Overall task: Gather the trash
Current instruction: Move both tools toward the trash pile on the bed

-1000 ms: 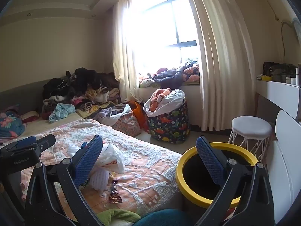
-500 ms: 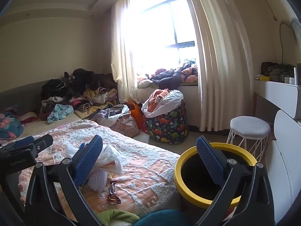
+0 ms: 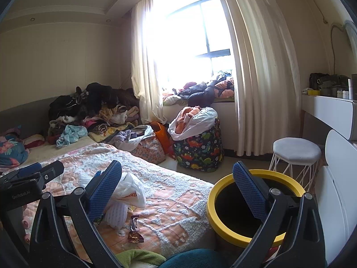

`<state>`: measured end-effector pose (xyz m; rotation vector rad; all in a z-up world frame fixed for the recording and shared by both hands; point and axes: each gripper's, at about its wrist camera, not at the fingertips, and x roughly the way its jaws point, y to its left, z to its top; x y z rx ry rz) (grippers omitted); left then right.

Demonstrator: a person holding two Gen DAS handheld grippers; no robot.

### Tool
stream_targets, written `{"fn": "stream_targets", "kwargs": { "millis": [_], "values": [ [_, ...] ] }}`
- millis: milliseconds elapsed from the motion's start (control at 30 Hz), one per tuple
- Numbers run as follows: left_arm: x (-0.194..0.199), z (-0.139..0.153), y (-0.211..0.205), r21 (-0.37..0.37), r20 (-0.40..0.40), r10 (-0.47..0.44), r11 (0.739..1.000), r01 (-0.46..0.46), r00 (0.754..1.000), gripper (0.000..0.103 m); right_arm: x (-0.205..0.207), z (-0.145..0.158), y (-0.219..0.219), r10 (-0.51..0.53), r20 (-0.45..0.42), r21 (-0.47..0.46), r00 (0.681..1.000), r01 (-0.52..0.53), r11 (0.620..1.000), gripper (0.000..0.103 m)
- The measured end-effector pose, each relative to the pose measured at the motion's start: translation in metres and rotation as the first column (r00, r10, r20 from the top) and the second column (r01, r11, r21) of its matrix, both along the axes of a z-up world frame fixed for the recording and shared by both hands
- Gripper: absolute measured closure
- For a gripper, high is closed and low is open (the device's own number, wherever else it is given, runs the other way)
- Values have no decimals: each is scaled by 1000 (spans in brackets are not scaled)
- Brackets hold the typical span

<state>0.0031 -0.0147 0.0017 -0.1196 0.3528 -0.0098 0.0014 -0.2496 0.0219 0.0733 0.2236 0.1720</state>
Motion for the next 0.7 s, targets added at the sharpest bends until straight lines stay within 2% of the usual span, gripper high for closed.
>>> {"fn": "stream_targets", "kwargs": {
  "millis": [700],
  "values": [
    [0, 0, -1, 0, 3, 1, 1000, -1, 1000, 11, 0, 2, -1, 1, -5, 4, 1000, -1, 1000, 6]
  ]
}}
